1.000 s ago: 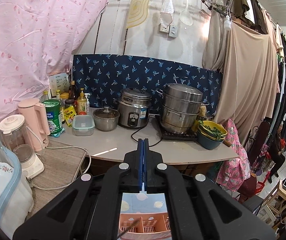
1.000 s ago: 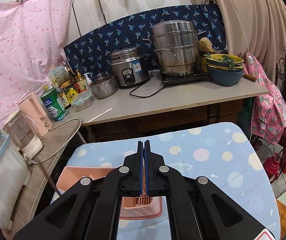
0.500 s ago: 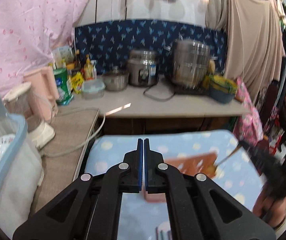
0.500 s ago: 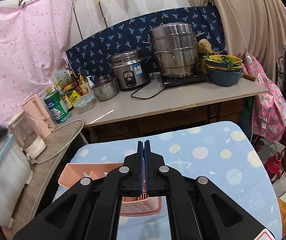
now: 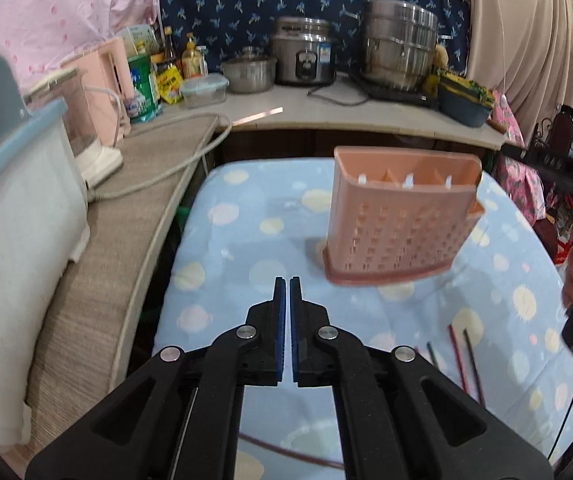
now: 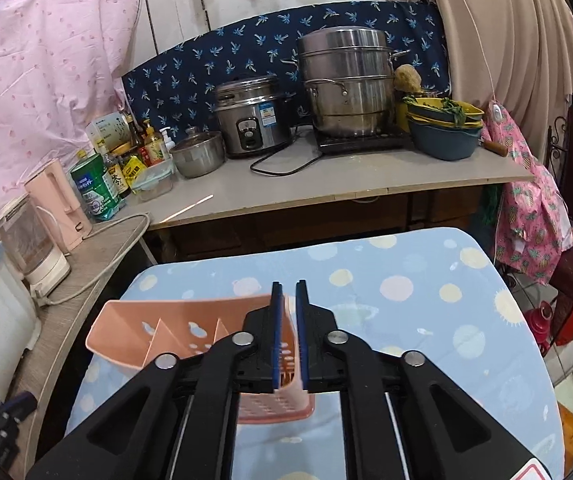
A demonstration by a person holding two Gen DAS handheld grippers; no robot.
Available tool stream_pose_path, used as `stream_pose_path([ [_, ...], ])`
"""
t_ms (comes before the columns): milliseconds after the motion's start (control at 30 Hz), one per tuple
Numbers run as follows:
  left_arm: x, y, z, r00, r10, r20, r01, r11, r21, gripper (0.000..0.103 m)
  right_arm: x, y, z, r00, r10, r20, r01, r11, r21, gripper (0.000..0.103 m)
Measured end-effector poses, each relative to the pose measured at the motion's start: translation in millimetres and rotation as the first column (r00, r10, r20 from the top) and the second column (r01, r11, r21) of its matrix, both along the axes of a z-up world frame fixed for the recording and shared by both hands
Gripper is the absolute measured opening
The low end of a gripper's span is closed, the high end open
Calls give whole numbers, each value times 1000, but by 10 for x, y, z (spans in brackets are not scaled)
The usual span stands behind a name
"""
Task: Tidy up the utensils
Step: 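Lower the chopstick into the pink basket and open the left tool while the right drops the spoon in, then grasp a dark red chopstick with the left tool while the right tool grasps a brown chopstick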
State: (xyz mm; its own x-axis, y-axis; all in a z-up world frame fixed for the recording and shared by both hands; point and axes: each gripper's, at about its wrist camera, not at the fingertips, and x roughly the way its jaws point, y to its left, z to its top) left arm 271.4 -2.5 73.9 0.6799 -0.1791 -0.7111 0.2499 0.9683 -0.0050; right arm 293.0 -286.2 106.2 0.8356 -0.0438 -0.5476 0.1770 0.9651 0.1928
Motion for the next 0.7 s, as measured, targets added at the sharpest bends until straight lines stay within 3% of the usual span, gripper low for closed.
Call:
stream_pose_path([
  [67, -49, 33, -138, 1000, 5, -24, -5, 1000, 8, 3, -171, 20, 5, 1000, 6, 11, -6, 1000, -2, 24],
  [367, -450, 185, -675, 992, 49, -113, -44, 998, 54, 14, -1109, 331, -405, 992, 101, -74, -101, 995, -2, 25],
  [433, -560, 223, -760, 990, 76, -120, -68, 995, 72, 22, -1327, 458, -536, 987, 126, -98, -128, 992, -13, 25],
  [533, -720, 255, -847, 988, 107, -114, -95, 990, 102, 32, -1620, 699, -768, 973, 183, -144, -187, 982, -16, 25],
  [700, -962, 317, -995, 980, 132, -146, -117, 987, 110, 32, -1946, 1115, -1071, 936, 297, -187, -303, 953, -5, 25],
])
